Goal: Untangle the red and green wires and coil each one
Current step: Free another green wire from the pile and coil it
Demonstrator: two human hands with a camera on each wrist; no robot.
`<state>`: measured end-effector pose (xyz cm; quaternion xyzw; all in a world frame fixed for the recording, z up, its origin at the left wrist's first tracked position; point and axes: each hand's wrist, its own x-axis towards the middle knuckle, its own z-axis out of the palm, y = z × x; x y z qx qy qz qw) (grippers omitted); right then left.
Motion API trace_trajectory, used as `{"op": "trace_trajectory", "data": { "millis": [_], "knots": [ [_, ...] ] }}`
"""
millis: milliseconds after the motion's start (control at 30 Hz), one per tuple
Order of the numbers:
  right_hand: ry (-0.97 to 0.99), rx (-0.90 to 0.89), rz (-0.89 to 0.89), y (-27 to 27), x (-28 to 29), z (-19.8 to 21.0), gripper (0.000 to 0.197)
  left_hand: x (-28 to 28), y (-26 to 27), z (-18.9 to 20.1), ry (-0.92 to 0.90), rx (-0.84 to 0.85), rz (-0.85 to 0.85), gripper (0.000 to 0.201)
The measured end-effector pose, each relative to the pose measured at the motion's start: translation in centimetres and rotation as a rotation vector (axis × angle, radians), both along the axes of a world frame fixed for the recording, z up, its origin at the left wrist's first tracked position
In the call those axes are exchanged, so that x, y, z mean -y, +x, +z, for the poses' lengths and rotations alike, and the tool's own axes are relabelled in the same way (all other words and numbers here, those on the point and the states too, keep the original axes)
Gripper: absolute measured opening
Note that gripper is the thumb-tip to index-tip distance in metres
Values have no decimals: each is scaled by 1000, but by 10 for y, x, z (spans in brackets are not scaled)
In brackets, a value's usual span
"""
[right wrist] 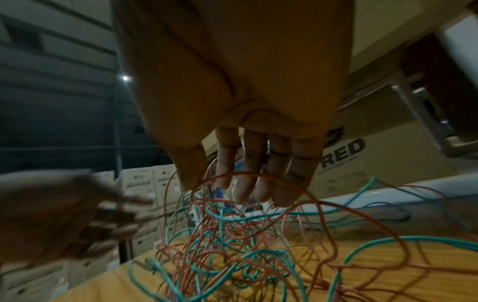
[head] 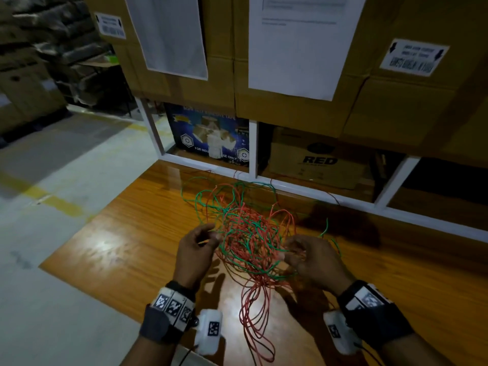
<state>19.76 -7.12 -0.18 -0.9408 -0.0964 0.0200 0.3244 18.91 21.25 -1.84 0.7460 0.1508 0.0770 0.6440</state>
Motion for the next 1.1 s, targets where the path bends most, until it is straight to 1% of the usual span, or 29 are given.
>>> {"op": "trace_trajectory", "data": {
  "millis": [67, 100, 133, 167, 200, 233, 267, 300, 333, 367, 400, 433, 467, 533, 600, 633, 667, 733, 800, 833, 900, 967, 1033, 1100],
  "knots": [
    [42, 52, -75, -6, 19, -1, 23, -4, -14, -4, -32, -15, 23, 25],
    [32, 64, -120, -10, 29, -4, 26, -2, -21, -3, -56, -27, 16, 25],
    [0, 39, -166, -15, 40, -7, 33, 1, -28, -2, -89, -45, -1, 29],
    [-52, -15, -214, -20, 51, -9, 45, 5, -33, -3, -123, -62, -29, 36],
    [-113, -95, -265, -27, 60, -12, 59, 10, -38, -5, -146, -85, -69, 49],
    [-166, -185, -312, -32, 68, -18, 73, 17, -40, -9, -161, -112, -121, 67],
    [-182, -280, -336, -38, 71, -22, 82, 24, -41, -12, -159, -136, -184, 86],
    [-149, -367, -324, -42, 69, -29, 85, 31, -41, -16, -124, -153, -243, 102],
    [-59, -430, -285, -46, 64, -36, 83, 40, -37, -18, -55, -154, -294, 112],
    [71, -472, -235, -50, 55, -41, 79, 48, -33, -19, 15, -127, -336, 116],
    [197, -492, -179, -55, 42, -44, 76, 53, -25, -20, 79, -96, -359, 115],
    [263, -474, -113, -60, 29, -47, 74, 57, -17, -18, 117, -72, -364, 113],
    [254, -444, -37, -62, 16, -49, 74, 58, -6, -16, 139, -61, -355, 110],
    [150, -406, 131, -66, -7, -50, 73, 48, 21, -12, 174, -68, -328, 103],
    [186, -433, 223, -66, -20, -51, 70, 29, 42, -6, 289, -92, -319, 86],
    [225, -429, 223, -64, -19, -51, 64, 16, 50, -6, 352, -103, -305, 80],
    [245, -402, 190, -61, -15, -49, 54, 6, 53, -3, 402, -119, -280, 75],
    [246, -311, 61, -50, 9, -47, 30, -10, 50, -1, 452, -123, -220, 69],
    [185, -232, -69, -42, 41, -51, 15, -18, 38, -2, 486, -127, -203, 69],
    [133, -206, -121, -38, 57, -54, 12, -20, 31, -4, 505, -122, -202, 69],
    [56, -207, -189, -31, 80, -58, 14, -17, 14, -2, 535, -106, -178, 69],
    [-3, -232, -229, -25, 91, -60, 23, -12, -2, 0, 564, -85, -136, 68],
    [-84, -231, -227, -16, 91, -61, 39, -5, -16, 2, 586, -37, -110, 65],
    [-151, -262, -175, -6, 80, -63, 60, 5, -28, 4, 583, 34, -103, 62]
  ]
}}
